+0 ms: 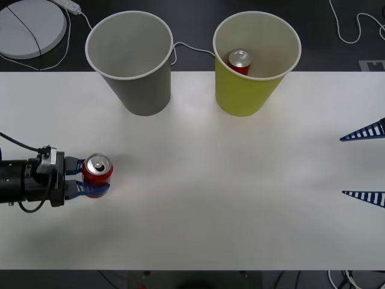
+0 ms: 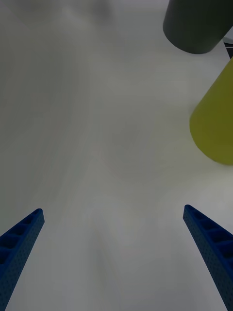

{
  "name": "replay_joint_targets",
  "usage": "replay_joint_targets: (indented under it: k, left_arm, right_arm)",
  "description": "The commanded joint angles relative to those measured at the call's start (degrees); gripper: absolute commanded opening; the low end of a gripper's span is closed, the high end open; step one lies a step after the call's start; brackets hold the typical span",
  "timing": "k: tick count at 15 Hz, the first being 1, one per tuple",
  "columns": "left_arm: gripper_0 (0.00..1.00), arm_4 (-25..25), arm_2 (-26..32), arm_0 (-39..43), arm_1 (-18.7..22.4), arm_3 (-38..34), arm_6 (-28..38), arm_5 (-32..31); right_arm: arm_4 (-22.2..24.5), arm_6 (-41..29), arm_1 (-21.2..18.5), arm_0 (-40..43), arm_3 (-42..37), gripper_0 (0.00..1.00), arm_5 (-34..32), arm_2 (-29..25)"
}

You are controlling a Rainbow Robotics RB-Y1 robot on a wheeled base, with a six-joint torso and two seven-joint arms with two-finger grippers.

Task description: Put the can into the green bin and the plastic bottle into the gray bin

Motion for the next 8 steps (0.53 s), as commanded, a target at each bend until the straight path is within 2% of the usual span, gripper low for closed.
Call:
replay_joint_targets:
  k: [1,4,8]
  left_arm:
    - [0.0,-6.19,3.38,0.0,1.24,-5.97,7.56,0.73]
    - [0.0,-13.83,6.37,0.52,3.18,-14.75,16.53,2.31]
    - [0.0,-23.41,11.03,3.86,5.2,-30.22,30.94,3.81]
  right_arm:
    - [0.0,0.0,0.0,0.0,0.0,1.0,0.0,0.0]
    - [0.0,0.0,0.0,0.0,0.0,1.0,0.0,0.0]
    - [0.0,0.0,0.0,0.0,0.0,1.0,0.0,0.0]
